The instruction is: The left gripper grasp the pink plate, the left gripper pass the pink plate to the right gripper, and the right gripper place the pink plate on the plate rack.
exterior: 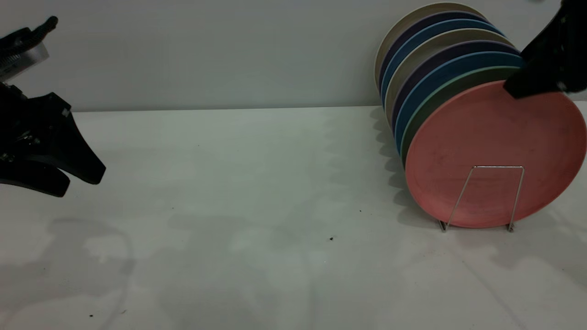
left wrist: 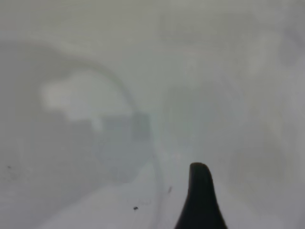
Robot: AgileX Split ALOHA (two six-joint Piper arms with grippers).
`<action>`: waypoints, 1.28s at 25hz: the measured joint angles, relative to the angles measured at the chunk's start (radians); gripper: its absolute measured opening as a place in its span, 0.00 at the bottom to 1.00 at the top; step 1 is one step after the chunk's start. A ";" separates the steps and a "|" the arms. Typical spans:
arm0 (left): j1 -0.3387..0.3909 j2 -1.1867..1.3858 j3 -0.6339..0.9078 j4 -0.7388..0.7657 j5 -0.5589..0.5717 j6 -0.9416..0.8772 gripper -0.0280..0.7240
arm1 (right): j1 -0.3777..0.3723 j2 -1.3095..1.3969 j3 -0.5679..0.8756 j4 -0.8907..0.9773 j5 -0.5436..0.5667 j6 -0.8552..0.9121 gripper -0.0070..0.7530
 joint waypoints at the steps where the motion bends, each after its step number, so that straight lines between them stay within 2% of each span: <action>1: 0.000 -0.001 0.000 0.000 -0.007 -0.001 0.81 | 0.000 -0.016 0.000 -0.001 0.005 0.070 0.81; 3: 0.000 -0.001 -0.001 0.002 -0.013 -0.005 0.81 | 0.000 -0.050 0.000 -0.008 0.022 0.220 0.83; 6: 0.000 -0.001 -0.027 0.075 -0.005 -0.067 0.81 | 0.000 -0.112 0.000 -0.022 0.071 0.537 0.82; 9: 0.000 -0.001 -0.087 0.279 0.064 -0.212 0.81 | 0.000 -0.160 -0.002 -0.096 0.165 0.867 0.80; 14: 0.000 -0.014 -0.184 0.610 0.239 -0.514 0.81 | 0.000 -0.216 -0.002 -0.363 0.359 1.165 0.78; 16: 0.000 -0.051 -0.187 0.665 0.274 -0.563 0.81 | 0.000 -0.245 -0.002 -0.492 0.447 1.273 0.77; 19: 0.000 -0.151 -0.187 0.662 0.297 -0.571 0.81 | 0.000 -0.316 -0.002 -0.678 0.557 1.419 0.77; 24: 0.000 -0.334 -0.188 0.621 0.389 -0.533 0.81 | 0.000 -0.477 0.015 -0.851 0.696 1.542 0.77; 32: 0.000 -0.734 -0.009 0.593 0.457 -0.526 0.81 | 0.000 -0.879 0.189 -0.861 0.783 1.511 0.77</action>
